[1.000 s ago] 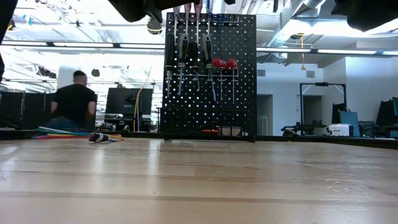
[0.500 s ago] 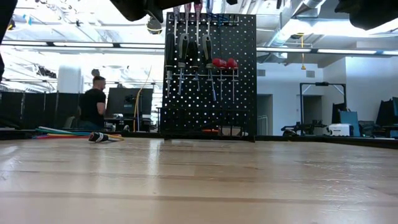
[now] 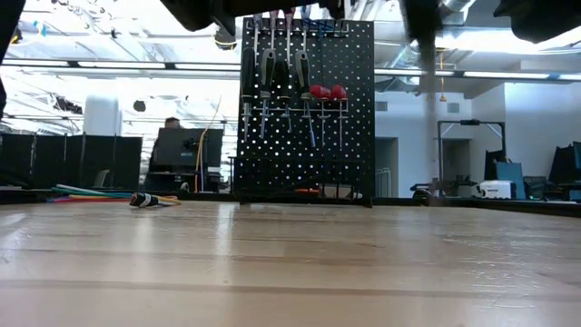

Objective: Hang tools onto peg board
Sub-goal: Hang the dark blue screwdriver on the pegboard

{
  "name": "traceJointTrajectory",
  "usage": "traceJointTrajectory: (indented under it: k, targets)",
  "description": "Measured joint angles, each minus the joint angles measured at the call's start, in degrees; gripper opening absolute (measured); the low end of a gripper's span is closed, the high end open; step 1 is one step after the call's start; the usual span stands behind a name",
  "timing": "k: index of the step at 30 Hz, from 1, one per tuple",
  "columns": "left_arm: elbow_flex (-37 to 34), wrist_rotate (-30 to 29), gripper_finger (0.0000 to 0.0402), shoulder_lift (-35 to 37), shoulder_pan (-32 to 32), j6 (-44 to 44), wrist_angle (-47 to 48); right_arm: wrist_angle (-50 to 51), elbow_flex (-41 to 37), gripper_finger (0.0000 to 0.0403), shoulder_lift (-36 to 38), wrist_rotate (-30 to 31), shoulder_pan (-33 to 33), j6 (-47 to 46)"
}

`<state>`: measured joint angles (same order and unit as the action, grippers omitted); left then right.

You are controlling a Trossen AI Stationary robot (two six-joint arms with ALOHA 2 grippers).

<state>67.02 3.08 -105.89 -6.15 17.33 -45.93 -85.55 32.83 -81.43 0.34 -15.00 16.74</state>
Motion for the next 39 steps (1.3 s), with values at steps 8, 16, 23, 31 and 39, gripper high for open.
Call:
traceJointTrajectory:
  k: [8,16,23,31,39]
  targets:
    - [-12.00,-14.66,0.0001,13.07,3.52,-0.44,17.22,23.67,-6.20,0.0008,8.54,28.86,-0.91,0.95]
    - [-35.89,-28.98,0.0000,37.68,1.13,-0.85,23.59,63.67,-4.06,0.0125,18.29,31.00,-5.77,-15.80]
    - [-45.99,-29.30,0.0000,46.65,-0.77,-7.75,24.19,102.92,4.75,0.0233,19.85,26.75,-14.43,-46.57]
    - [-46.21,-25.04,0.0000,42.48,-0.59,-5.42,19.53,103.81,9.13,0.0235,9.25,18.80,-26.48,-69.41]
    - [-46.18,-24.00,0.0000,32.21,-0.79,-5.03,10.01,103.75,20.05,0.0216,-13.41,11.23,-33.61,-84.17]
